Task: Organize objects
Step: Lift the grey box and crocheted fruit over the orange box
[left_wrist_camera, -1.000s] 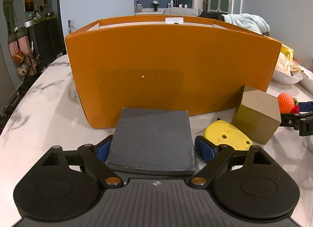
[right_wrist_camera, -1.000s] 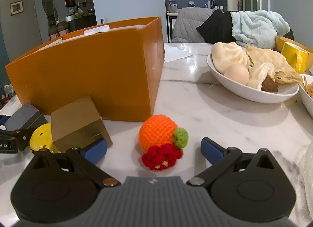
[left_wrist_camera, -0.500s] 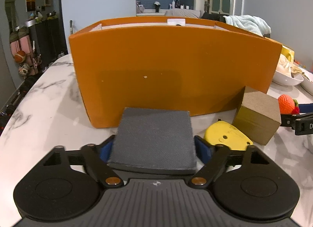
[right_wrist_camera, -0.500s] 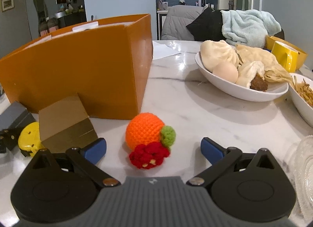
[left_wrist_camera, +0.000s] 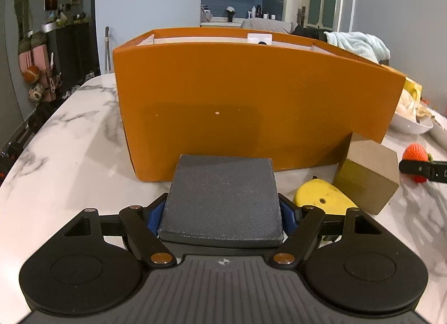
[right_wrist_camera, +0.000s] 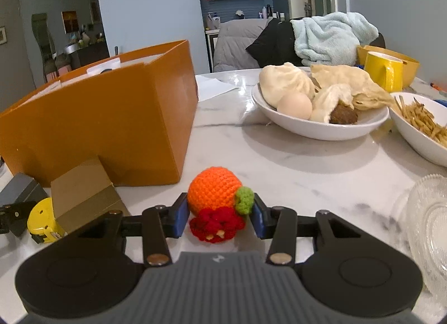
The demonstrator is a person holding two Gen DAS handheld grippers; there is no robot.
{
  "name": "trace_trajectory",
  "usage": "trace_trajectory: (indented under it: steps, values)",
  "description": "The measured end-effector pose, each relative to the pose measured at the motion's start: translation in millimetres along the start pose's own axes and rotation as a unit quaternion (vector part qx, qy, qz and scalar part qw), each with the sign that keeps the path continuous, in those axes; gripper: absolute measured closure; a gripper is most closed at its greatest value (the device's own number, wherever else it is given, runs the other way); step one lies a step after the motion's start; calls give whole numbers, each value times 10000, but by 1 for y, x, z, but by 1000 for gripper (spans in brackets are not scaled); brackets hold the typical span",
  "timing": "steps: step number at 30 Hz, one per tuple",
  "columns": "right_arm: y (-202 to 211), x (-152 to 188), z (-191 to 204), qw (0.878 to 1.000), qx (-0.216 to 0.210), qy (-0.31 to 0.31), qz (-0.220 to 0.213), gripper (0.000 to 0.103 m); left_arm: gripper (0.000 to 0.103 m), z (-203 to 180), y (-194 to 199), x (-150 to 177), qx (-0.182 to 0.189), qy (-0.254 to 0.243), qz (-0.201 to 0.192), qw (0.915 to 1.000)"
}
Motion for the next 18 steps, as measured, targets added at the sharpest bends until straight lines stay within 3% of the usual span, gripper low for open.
trace_trajectory:
  steps: [18]
  values:
    - [8,8,13,9996,92,279,49,55,13,-3,7,6,-235,-21,24,9997]
Point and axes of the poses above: each gripper's, at about its wrist camera, not at the fingertips, and y roughly against the way its jaws point, z to its left, x to its underside, the point moved 1 cm from there along -y, roughly the way its jaws point, and after that the axes turned 2 degrees about -x, right-handed, at the moved point
